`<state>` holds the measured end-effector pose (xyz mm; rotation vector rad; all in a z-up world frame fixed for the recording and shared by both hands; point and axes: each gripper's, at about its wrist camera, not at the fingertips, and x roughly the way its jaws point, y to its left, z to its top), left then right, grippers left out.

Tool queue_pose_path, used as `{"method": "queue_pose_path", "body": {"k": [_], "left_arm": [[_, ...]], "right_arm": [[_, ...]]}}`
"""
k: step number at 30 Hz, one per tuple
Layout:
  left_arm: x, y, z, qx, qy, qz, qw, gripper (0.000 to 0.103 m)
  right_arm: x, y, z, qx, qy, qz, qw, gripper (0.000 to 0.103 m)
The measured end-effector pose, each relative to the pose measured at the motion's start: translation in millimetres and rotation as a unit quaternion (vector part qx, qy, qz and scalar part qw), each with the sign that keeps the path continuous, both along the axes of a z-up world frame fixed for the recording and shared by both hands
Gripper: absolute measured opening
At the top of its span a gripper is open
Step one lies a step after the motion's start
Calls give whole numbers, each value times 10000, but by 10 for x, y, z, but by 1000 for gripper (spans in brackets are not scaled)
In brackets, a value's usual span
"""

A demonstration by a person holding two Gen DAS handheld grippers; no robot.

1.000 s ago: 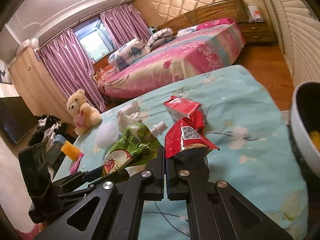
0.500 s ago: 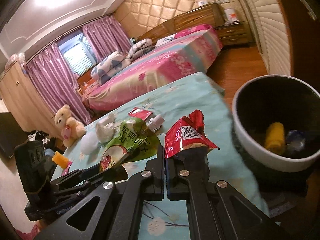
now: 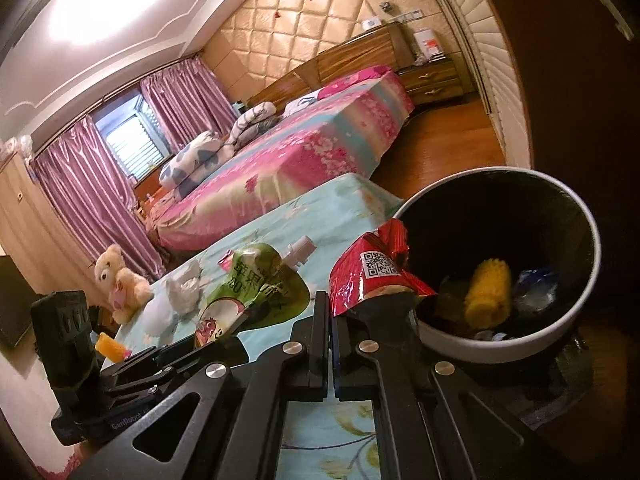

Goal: Collect trash
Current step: 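Carry the pouch and snack bag over the bin while both grippers open to drop them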

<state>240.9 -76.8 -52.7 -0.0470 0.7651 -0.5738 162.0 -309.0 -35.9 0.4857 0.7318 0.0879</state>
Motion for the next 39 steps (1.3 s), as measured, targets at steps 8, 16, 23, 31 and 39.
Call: {"method": "queue_pose_path", "body": {"k": [8,16,23,31,39], "left_arm": [[123,-281,15,14,-51,-179,9998,45],[245,-589,42,10,-112,-334,9994,45],[353,-851,34,34,-129,-438,9990,45],[491,-1114,-3,108,-77,-499,9987,46],[569,-1346,-32,227,-44,-569,9981,46]], "right_arm": [[-18,-297,-35,-16,43,-274,9996,0],[-10,-546,-106,-17,128,-448,9989,1],[17,-711,-196,52,274,-504,9983,1],[28,-895,-294,184,422,-610,9971,1],[49,-997,-323,276,559,-651,9959,3]]}}
